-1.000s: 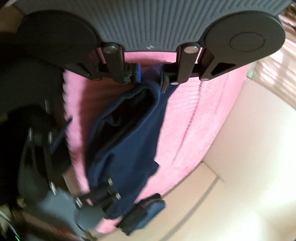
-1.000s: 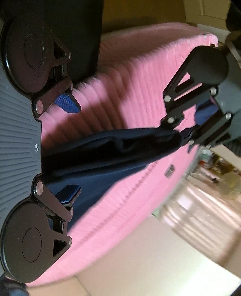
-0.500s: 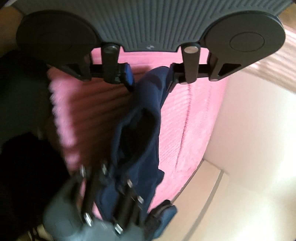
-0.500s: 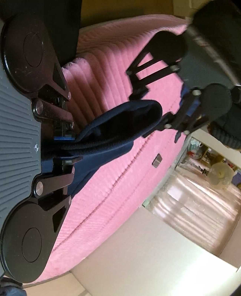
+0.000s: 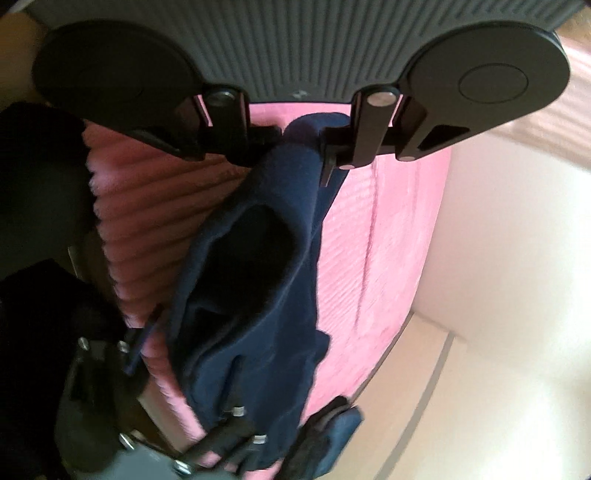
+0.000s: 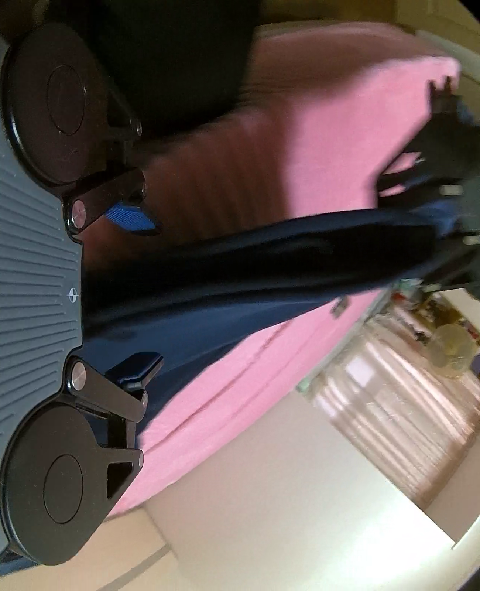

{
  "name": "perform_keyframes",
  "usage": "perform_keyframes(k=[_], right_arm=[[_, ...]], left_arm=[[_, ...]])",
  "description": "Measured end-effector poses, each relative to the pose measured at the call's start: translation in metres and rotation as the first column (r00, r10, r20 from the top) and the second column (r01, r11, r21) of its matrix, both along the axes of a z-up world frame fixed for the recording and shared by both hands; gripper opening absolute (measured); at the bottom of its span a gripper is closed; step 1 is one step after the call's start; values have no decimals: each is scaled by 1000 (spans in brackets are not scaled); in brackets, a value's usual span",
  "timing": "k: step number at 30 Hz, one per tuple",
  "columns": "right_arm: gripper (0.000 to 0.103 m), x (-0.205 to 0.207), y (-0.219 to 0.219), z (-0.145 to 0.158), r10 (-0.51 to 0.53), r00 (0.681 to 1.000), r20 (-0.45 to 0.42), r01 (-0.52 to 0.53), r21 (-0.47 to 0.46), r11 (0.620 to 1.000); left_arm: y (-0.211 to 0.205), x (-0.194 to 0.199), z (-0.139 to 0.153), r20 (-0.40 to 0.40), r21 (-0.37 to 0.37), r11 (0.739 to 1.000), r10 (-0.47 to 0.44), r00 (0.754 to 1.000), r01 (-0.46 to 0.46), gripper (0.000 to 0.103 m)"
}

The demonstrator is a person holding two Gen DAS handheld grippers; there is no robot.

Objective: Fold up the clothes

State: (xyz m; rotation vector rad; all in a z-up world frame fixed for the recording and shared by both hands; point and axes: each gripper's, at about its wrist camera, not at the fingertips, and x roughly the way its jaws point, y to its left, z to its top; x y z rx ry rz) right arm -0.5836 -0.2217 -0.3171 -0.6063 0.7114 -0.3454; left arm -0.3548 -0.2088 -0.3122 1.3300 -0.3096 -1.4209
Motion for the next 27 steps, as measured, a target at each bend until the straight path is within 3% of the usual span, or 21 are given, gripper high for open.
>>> perform_keyframes(k=[2,3,4,5,11,16,19,22,25,27], right_arm=[[64,1,-5,-8,-16,1000,-22,16,-5,1000],[55,2,-7,-10,-19,1000,-22,19,-1,1000],[30,3,-8,-10,-19,1000,-19,19,3,1000],[24,4,-8,-10,-20,1000,-15,20,5,1000],[18,-1,-3,-6,16,1000,19,-17,71,997],[18,-18,-19,18,-41,991,131,4,270,963],[18,-34,-51,41,-151,957,247,17,473,881],[18,-56,-88,57,-295,891,345,-7,660,752],[18,-82,-124,57,-452,796,401,-38,780,625],[18,-105,-149,48,-580,708,403,-62,854,517]], left_arm=[[3,-2,5,-36,-6,999,35,999,-36,14],[6,-3,6,-46,-6,999,49,998,-49,14],[10,-5,5,-51,-4,998,62,997,-63,14],[14,-7,4,-55,0,997,75,996,-75,14],[38,-23,7,-85,30,989,150,985,-148,13],[34,-37,34,-57,49,990,137,989,-135,14],[15,-42,68,-49,41,993,115,992,-113,14],[-23,-54,115,-21,22,998,63,998,-63,15],[-75,-78,158,4,-19,1000,-21,1000,21,18],[-116,-102,179,8,-49,995,-89,996,90,23]])
